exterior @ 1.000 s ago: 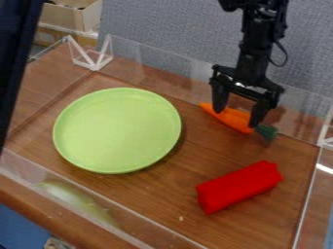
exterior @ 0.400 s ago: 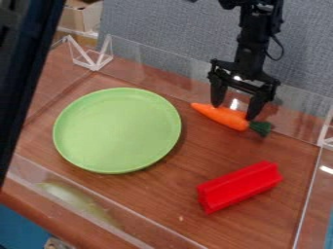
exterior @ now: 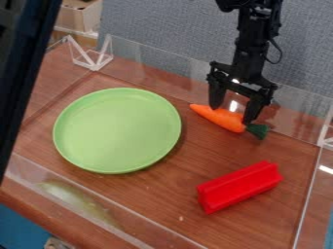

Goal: Put the carrot on the green plate

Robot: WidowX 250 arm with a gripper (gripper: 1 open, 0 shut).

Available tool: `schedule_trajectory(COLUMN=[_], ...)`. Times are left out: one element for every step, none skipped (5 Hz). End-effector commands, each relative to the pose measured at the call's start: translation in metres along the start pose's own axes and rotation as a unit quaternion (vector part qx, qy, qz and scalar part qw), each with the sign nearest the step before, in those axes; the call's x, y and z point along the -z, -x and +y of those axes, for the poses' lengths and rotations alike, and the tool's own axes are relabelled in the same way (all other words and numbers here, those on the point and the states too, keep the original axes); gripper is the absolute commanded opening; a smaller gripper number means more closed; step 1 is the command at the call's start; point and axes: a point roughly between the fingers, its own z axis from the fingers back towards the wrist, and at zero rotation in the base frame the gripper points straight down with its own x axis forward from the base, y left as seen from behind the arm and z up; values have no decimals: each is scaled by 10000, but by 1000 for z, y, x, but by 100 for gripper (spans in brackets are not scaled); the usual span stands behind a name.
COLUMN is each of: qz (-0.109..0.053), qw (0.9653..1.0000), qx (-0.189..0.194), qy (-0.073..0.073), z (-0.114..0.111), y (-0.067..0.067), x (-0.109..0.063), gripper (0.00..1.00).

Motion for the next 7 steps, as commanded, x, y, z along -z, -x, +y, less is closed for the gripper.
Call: schedule_trajectory(qz=[-316, -287, -298, -301, -298, -348, -385], qw=[9995, 9996, 9993, 9985, 9971, 9953, 9933], qx=[-38, -3, 232, 468, 702, 903, 1086], qy=[5, 14, -3, -12, -25, -41, -74], z=[-4, -10, -10, -9, -6, -3, 1], y=[1, 2, 6, 9, 10, 11, 12], x=[-20, -14, -19, -23, -22, -27, -31], gripper=[0, 0, 0, 0, 0, 0, 0])
